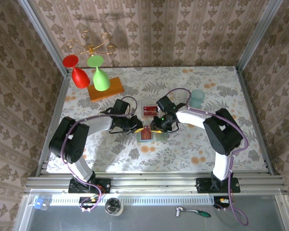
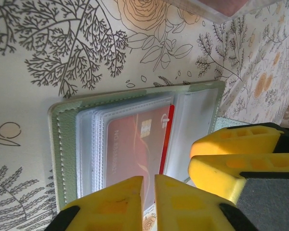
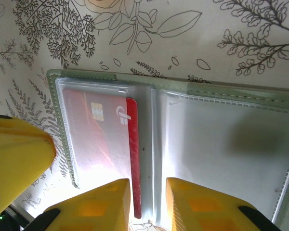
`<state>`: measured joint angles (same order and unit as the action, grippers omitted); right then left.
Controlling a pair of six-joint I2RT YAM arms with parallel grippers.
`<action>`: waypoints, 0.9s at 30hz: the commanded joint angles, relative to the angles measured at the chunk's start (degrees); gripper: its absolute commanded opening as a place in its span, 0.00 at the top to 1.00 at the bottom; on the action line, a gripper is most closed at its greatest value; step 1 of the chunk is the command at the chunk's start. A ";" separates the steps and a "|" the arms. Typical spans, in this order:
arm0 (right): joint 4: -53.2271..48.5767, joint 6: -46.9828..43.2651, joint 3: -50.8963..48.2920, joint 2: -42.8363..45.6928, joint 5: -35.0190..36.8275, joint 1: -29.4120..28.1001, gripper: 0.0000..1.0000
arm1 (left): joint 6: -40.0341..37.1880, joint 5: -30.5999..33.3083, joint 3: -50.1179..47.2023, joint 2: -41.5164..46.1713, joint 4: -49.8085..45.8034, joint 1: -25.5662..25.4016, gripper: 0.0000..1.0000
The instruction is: Take the credit cards out of the card holder
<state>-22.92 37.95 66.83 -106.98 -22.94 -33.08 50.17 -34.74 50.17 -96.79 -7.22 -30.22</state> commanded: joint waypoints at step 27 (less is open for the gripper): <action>1.68 1.07 2.64 -2.46 -3.09 -0.93 0.72 | -3.00 0.20 1.66 -2.79 -6.30 0.60 0.93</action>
<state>-21.93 38.00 67.83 -107.98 -24.49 -33.63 48.42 -34.50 50.33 -98.67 -11.81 -30.22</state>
